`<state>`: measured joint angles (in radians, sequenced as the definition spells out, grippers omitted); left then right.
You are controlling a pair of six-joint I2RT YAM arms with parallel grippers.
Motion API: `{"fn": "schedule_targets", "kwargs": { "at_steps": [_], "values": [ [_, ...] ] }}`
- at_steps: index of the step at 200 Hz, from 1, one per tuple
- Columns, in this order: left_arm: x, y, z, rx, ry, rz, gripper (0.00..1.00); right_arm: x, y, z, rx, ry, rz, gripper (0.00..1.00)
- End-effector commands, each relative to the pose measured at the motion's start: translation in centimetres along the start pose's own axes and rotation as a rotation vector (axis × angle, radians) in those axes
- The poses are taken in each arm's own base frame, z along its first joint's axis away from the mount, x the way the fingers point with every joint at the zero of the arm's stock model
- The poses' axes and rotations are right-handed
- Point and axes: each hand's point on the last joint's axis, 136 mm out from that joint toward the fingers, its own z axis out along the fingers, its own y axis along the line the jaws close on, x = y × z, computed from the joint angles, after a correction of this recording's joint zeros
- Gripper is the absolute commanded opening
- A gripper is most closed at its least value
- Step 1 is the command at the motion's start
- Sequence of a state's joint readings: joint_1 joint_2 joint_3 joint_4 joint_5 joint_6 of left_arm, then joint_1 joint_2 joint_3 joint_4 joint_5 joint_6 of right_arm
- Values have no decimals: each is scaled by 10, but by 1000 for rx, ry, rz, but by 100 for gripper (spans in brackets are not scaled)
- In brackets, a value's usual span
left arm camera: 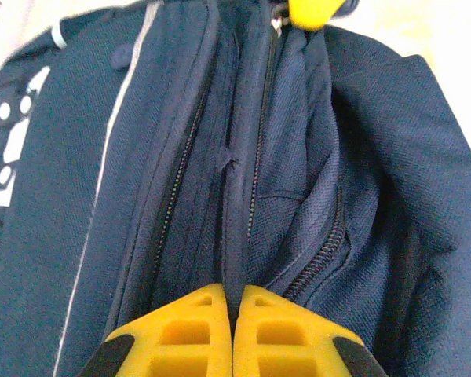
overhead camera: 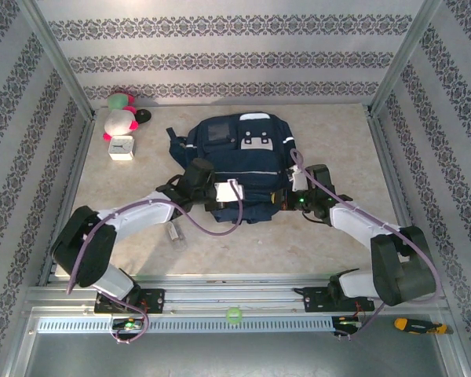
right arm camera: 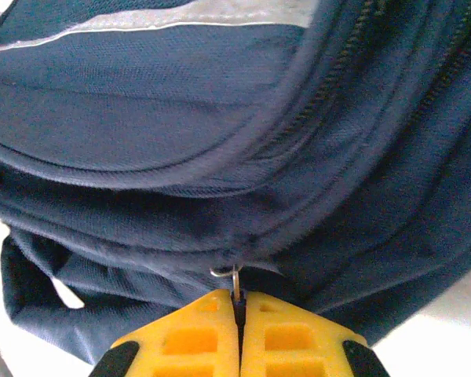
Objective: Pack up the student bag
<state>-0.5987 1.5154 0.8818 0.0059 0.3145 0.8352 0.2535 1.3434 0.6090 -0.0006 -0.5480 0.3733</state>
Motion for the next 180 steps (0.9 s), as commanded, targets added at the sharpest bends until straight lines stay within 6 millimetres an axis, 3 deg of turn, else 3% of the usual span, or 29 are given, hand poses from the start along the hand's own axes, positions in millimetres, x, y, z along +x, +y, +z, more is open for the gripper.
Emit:
{"fn": "schedule_targets", "kwargs": {
  "at_steps": [1,12,30,46,81,95,117,158,180],
  "values": [
    [28,-4,-19,8,75,-37,0,-5,-2,-3,25,-15,-18,0],
    [24,-3,-21,1,62,-33,5,-3,3,-1,13,-11,-29,0],
    [4,-3,-26,28,-11,-52,33,1,11,1,4,-5,-47,0],
    [-23,-7,-26,49,-75,-49,49,2,17,3,1,-4,-62,0],
    [-71,-8,-6,-11,-134,7,66,3,21,5,-2,2,-66,0],
    [-80,-7,7,-17,-143,5,71,3,23,6,-4,5,-67,0],
    [-79,-4,33,-40,-111,5,71,4,23,8,-3,6,-69,0],
    [-55,-1,70,-70,-7,12,75,3,24,7,-7,-1,-69,0],
    [-43,4,70,-114,37,24,36,1,17,4,24,-8,-59,0]
  ]
}}
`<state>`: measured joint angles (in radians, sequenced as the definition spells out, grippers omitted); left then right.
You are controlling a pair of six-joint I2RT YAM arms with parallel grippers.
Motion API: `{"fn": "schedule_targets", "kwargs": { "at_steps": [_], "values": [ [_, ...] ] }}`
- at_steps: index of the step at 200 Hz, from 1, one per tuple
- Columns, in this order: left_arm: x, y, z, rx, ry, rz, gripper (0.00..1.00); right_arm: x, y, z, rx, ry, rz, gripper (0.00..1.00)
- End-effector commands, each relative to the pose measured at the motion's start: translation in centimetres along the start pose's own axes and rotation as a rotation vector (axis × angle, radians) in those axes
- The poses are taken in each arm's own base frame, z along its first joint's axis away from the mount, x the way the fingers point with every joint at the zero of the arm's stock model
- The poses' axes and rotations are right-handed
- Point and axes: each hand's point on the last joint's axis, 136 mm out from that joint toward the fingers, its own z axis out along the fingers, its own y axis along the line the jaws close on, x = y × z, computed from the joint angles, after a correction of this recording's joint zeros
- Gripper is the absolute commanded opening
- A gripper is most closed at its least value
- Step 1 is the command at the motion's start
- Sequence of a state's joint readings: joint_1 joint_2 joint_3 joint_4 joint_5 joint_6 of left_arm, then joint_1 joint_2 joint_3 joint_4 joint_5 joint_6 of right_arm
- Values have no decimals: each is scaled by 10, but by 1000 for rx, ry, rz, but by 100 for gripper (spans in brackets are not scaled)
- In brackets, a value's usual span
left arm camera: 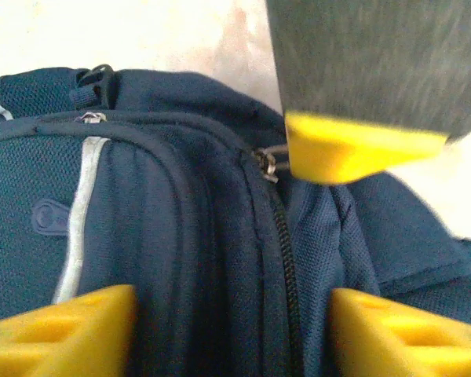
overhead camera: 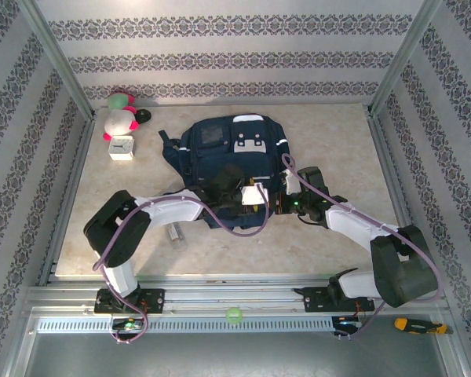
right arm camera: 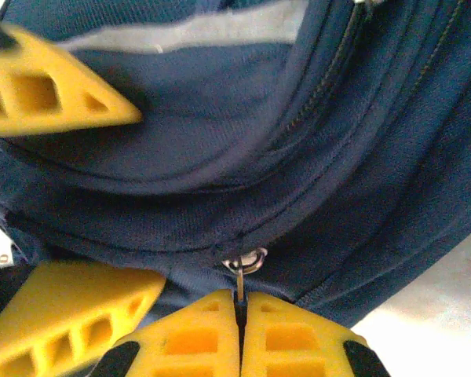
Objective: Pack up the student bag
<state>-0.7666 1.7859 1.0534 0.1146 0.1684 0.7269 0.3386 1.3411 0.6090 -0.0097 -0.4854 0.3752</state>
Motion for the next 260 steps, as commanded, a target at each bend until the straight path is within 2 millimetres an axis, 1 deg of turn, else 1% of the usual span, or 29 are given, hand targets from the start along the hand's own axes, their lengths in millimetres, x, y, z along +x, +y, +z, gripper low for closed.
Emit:
{"fn": "schedule_targets", "kwargs": {
  "at_steps": [1,14,24,32,48,62,83,110,144,169,185,204,219,230,236,245,247,251,260],
  "values": [
    [-4,20,-3,-107,17,25,35,-12,3,-5,9,-41,-10,0],
    [-5,14,-14,-74,-13,36,20,-13,-6,-8,30,-49,8,0],
    [-5,8,-25,-43,-39,34,11,-16,-13,-10,43,-60,25,0],
    [-3,3,-33,-12,-53,26,6,-18,-19,-13,54,-70,38,0],
    [3,-12,-51,83,-76,10,3,-23,-29,-16,75,-89,52,0],
    [7,-18,-68,126,-104,-21,0,-28,-37,-17,86,-103,68,0],
    [6,-26,-92,201,-172,-63,0,-38,-46,-16,92,-124,83,0],
    [5,-38,-109,260,-206,-40,0,-57,-56,-12,102,-162,109,0],
    [-4,-50,-117,329,-265,-19,0,-81,-71,-5,128,-218,163,0],
    [-8,-59,-122,382,-287,-10,0,-96,-91,0,186,-250,216,0],
    [-7,-59,-124,384,-288,-9,0,-105,-103,2,200,-270,252,0],
    [-5,-57,-121,365,-280,-21,0,-111,-108,5,203,-272,262,0],
    [-3,-45,-114,294,-262,-62,0,-112,-106,3,196,-277,263,0],
    [-3,-37,-110,254,-259,-95,1,-112,-102,-3,194,-290,261,0],
    [-6,-31,-108,234,-269,-118,1,-113,-99,-8,192,-303,258,0],
    [-9,-27,-105,225,-277,-148,4,-113,-93,-16,188,-322,256,13],
    [-10,-26,-105,223,-281,-151,5,-113,-92,-18,186,-325,256,18],
    [-11,-25,-104,223,-286,-161,8,-113,-89,-22,183,-332,256,26],
    [-15,-23,-103,221,-302,-177,15,-110,-82,-31,176,-339,247,41]
  ]
}}
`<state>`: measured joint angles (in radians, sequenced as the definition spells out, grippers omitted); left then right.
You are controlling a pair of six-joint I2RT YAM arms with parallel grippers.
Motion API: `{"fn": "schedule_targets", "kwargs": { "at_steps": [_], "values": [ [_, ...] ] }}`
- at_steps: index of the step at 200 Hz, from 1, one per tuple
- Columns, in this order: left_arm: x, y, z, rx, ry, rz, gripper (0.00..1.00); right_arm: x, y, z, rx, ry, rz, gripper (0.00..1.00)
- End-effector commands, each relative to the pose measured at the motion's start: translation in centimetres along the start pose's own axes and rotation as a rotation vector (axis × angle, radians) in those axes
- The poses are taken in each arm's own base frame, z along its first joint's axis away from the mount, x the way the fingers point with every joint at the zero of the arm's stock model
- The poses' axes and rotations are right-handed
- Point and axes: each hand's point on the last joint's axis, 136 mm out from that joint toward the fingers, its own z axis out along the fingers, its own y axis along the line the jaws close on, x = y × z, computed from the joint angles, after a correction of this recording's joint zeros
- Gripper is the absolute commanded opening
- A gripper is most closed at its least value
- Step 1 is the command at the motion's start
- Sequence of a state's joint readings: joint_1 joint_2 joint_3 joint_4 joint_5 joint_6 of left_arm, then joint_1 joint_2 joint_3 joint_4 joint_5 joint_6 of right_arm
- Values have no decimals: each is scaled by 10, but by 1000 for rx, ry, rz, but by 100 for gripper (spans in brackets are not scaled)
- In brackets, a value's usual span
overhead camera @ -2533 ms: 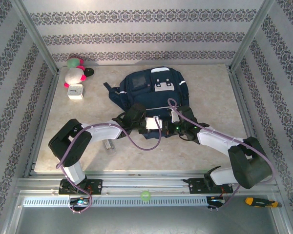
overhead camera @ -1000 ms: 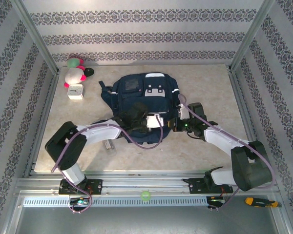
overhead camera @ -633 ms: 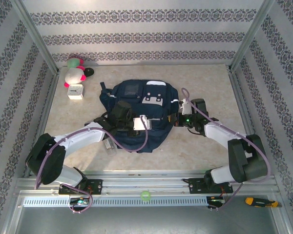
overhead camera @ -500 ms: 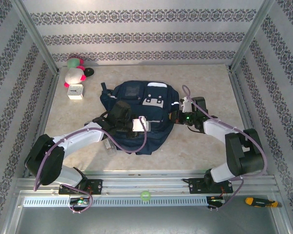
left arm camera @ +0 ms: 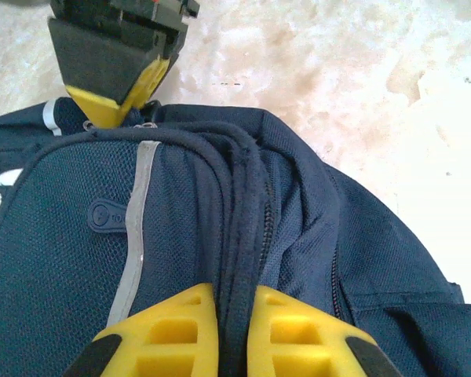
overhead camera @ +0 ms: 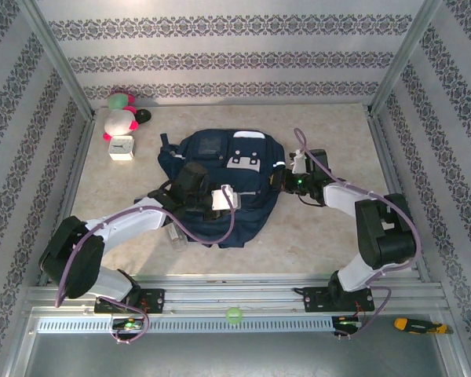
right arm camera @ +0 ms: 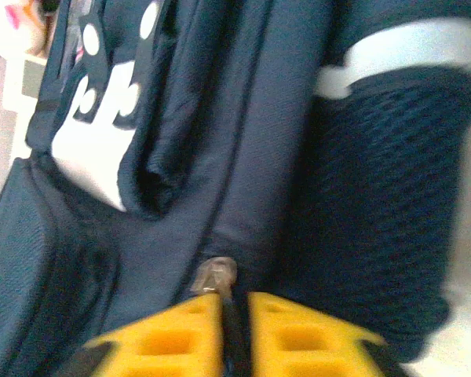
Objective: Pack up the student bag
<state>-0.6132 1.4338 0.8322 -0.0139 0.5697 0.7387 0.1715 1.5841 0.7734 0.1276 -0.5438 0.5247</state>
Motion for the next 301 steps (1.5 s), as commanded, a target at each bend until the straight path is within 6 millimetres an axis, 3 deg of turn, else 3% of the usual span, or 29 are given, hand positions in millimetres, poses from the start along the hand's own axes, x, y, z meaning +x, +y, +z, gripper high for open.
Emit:
{"fn": "schedule_targets", "kwargs": {
  "at_steps": [1,14,42,69,89,113,133,147,189,219,242,265,285,301],
  "values": [
    [-22,-2,-4,25,-97,-90,16,-46,-24,-39,146,-232,15,42],
    [-28,2,-4,13,-120,-112,32,-40,-18,-55,156,-238,11,50],
    [-44,22,-16,-65,-149,-193,68,-20,-5,-85,146,-267,30,54],
    [-43,58,-37,-223,-142,-348,83,7,8,-93,102,-247,63,56],
    [-22,88,-56,-388,-97,-564,84,28,22,-87,68,-184,67,57],
    [38,109,-78,-572,40,-897,82,55,46,-73,45,-70,14,58],
    [85,103,-86,-621,159,-1103,80,74,68,-59,6,17,-22,58],
    [107,93,-86,-625,202,-1207,80,84,76,-51,-5,63,-41,58],
    [128,75,-67,-580,181,-1336,77,95,80,-26,-23,113,-35,58],
    [126,74,-48,-512,146,-1356,74,85,82,-13,-34,80,-31,56],
    [121,94,-58,-596,104,-1269,75,78,96,-11,-87,80,-22,44],
    [102,113,-71,-628,83,-1133,78,81,109,-17,-118,99,-41,48],
    [77,126,-84,-635,60,-985,79,81,97,-31,-55,88,-64,53],
    [45,127,-90,-607,5,-787,78,79,90,-49,-19,96,-82,55]
  ]
}}
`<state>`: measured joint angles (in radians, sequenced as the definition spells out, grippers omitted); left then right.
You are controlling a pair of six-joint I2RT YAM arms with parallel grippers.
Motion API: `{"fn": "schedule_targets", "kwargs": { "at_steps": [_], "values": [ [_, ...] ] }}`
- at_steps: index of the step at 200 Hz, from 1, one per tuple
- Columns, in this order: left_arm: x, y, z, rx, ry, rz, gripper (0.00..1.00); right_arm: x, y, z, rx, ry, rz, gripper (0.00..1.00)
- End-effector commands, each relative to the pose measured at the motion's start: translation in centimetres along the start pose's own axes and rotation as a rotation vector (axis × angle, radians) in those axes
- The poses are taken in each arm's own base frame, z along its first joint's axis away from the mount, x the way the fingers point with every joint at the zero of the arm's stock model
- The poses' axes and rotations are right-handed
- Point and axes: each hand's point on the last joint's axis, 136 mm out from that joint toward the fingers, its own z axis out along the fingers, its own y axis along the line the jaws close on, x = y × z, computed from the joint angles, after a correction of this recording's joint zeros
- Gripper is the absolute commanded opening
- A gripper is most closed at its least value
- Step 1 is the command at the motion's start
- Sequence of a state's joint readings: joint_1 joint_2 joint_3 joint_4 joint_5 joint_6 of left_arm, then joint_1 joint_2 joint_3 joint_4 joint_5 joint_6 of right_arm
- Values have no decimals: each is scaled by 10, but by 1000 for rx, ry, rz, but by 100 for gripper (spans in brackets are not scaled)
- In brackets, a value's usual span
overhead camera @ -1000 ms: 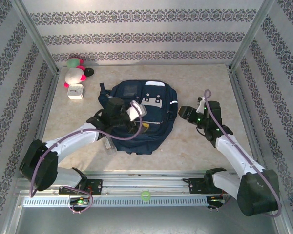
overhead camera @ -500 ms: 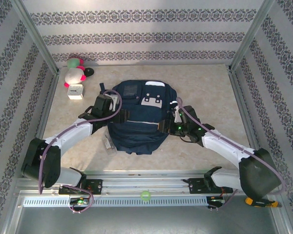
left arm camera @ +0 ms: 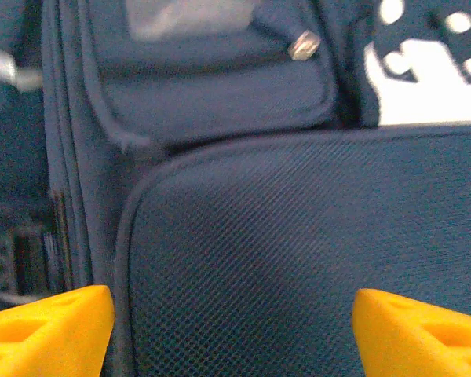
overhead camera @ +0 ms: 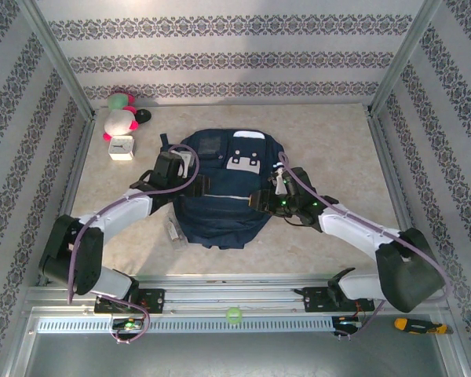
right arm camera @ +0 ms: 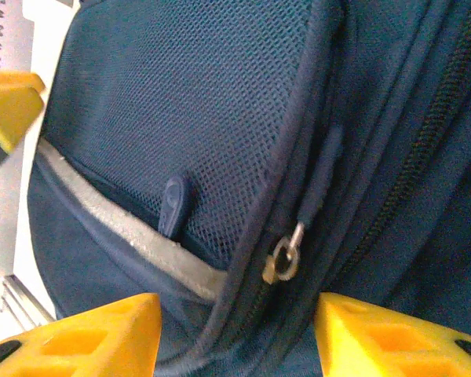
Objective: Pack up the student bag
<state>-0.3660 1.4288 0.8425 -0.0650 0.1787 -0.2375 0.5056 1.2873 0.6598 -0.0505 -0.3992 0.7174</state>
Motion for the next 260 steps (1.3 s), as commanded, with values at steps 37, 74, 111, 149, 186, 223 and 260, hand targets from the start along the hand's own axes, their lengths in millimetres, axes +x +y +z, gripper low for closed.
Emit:
{"fn": "schedule_targets", "kwargs": {
  "at_steps": [37,74,111,149,186,223,260],
  "values": [
    [-25,-108,-56,302,-298,832,79,-28,4,-69,51,-100,-144,57],
    [28,-143,-41,429,-177,1205,80,-36,17,-86,22,-157,-368,58],
    [43,-149,-16,468,-85,1253,82,-41,15,-88,37,-186,-505,60],
    [49,-149,0,463,-60,1289,83,-44,7,-82,55,-201,-565,60],
    [42,-150,1,441,-95,1260,43,-44,4,-72,25,-225,-679,64],
    [24,-145,-24,548,-187,1069,1,-45,3,-54,-73,-245,-788,65],
    [17,-141,-44,649,-283,935,0,-52,6,-33,-140,-175,-855,65]
  ]
}}
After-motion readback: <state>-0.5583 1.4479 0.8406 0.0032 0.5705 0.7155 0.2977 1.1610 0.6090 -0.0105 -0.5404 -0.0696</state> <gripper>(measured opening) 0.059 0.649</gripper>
